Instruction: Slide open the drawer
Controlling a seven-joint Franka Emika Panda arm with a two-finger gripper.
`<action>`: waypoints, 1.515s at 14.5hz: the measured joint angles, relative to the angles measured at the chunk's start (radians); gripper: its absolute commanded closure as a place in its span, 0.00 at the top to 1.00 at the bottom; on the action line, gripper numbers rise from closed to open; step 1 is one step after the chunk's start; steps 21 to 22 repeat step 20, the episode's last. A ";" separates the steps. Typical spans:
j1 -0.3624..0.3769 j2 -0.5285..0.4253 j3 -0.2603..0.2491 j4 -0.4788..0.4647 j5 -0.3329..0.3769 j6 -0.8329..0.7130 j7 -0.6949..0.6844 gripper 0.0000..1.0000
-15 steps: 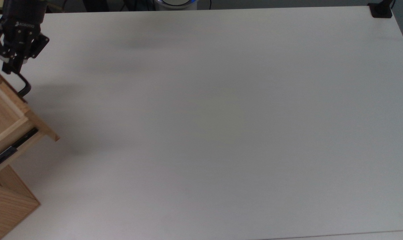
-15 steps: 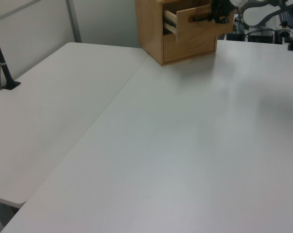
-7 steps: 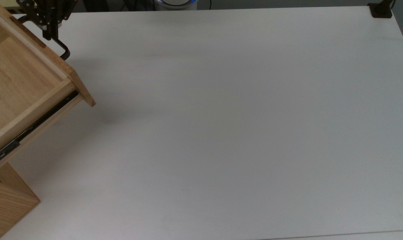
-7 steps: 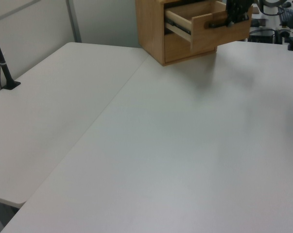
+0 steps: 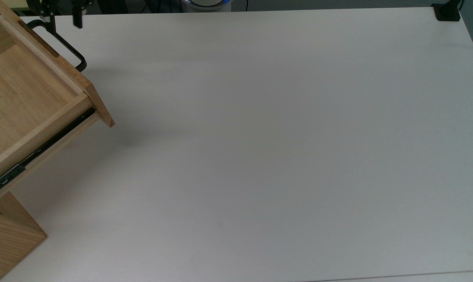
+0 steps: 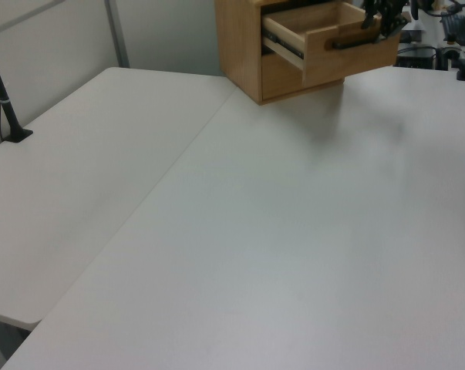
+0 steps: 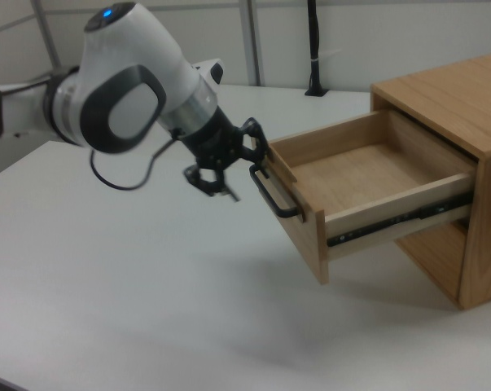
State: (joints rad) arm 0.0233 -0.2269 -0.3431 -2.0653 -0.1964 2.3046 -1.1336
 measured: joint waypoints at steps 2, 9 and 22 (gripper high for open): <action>0.003 -0.004 0.051 0.061 0.013 -0.182 0.137 1.00; 0.011 0.081 0.316 0.261 0.121 -0.546 1.008 1.00; 0.005 0.219 0.361 0.379 0.135 -0.645 1.279 1.00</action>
